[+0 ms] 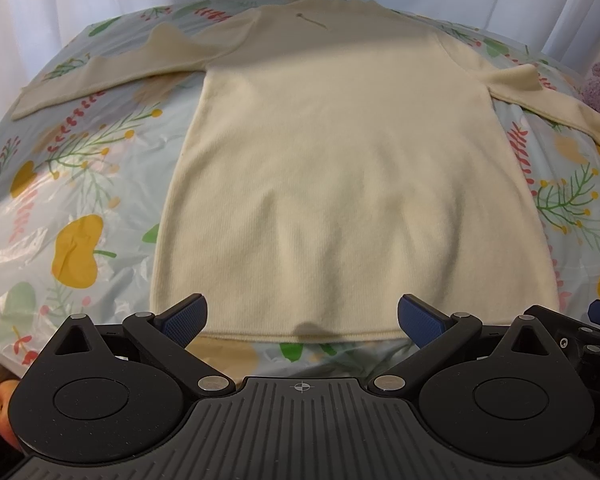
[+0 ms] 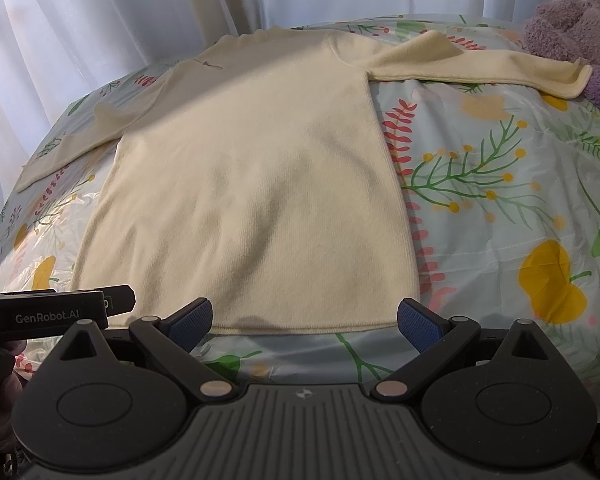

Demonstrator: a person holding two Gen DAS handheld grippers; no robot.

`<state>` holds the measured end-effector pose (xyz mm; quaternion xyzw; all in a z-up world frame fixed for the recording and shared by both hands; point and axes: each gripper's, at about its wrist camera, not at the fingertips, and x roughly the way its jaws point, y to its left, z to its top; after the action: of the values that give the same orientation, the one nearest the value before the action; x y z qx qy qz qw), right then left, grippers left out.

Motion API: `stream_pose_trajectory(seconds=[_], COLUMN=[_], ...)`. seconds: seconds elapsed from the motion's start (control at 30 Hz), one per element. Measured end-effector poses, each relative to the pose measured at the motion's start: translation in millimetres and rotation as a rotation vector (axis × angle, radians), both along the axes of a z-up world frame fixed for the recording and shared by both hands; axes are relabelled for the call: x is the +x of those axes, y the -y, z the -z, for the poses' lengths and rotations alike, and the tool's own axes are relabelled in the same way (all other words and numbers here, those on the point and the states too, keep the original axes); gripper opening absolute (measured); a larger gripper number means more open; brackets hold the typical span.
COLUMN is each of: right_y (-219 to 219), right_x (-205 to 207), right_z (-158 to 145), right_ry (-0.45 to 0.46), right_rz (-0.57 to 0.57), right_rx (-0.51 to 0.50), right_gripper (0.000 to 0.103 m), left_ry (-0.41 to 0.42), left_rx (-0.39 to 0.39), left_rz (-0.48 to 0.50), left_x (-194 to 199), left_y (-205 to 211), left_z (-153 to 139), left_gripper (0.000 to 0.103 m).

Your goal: Fold small clothes

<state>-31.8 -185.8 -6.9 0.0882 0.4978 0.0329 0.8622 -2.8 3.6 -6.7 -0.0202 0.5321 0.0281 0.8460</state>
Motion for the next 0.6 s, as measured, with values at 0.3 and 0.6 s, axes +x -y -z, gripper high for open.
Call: stream_pose_trajectory(seconds=[0.3,0.6], right_y=[2.3,5.1], right_x=[3.8,8.7], right_z=[2.0,5.7], right_ry=[-0.016,-0.035], right_rz=[-0.003,-0.012], right_rx=[0.024,0.064], right_gripper=[0.099,0.099], left_ry=[-0.012,-0.036], left_rx=[0.003,0.003], left_rz=[0.003,0.005], left_x=[3.5,9.1], left_y=[1.6,1.5], left_z=[2.8,8.9], left_gripper=[0.103,0.103])
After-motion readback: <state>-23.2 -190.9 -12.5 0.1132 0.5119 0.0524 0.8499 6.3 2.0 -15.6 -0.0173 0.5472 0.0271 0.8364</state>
